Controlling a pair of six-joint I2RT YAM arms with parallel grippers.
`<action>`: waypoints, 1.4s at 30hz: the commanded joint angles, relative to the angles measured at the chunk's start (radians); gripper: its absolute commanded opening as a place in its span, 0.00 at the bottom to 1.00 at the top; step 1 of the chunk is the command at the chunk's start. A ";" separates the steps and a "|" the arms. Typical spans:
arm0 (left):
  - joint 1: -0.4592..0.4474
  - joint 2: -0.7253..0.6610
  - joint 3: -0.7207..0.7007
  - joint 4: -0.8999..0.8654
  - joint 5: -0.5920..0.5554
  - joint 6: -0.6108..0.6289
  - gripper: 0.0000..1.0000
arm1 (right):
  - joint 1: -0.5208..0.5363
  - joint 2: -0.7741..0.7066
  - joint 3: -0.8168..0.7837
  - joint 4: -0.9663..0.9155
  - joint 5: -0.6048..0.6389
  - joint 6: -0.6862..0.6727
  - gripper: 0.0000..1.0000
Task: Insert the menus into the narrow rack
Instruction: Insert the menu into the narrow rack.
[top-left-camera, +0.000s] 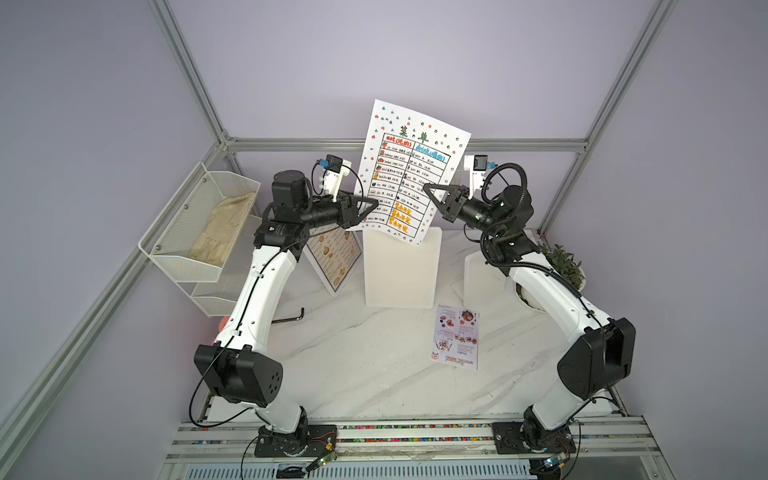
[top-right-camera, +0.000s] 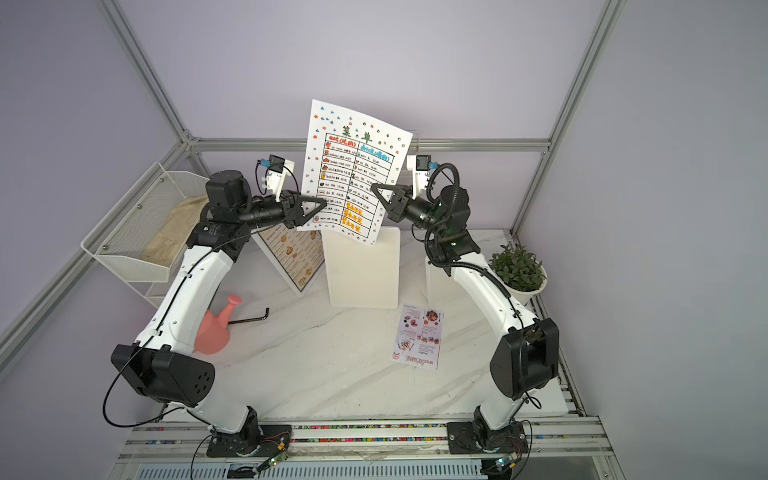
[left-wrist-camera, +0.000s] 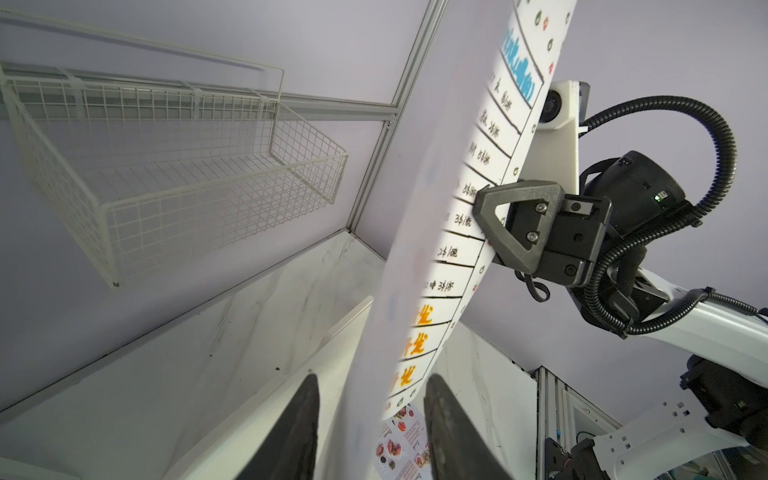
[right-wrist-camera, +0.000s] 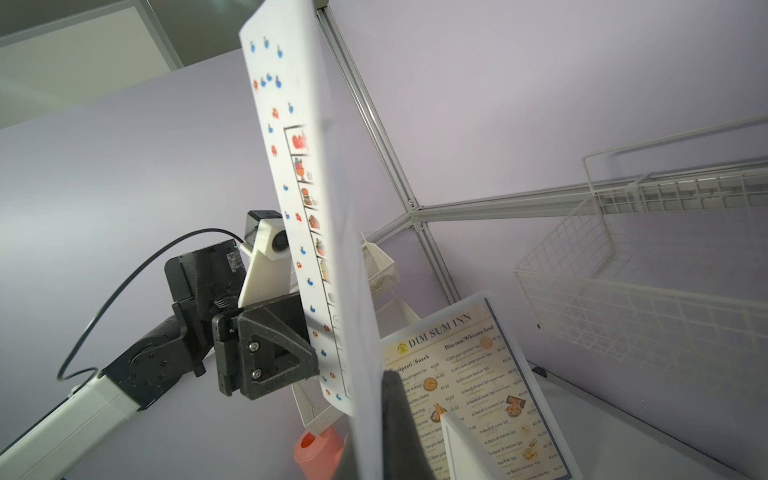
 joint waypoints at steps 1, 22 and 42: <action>0.010 0.025 0.051 0.050 0.016 -0.018 0.41 | -0.010 0.021 0.038 0.004 0.023 -0.007 0.00; 0.031 0.141 0.090 0.199 -0.018 -0.131 0.42 | -0.060 0.219 0.215 0.075 0.037 0.060 0.00; 0.045 0.210 0.128 0.298 -0.024 -0.219 0.45 | -0.070 0.388 0.376 0.140 0.001 0.158 0.00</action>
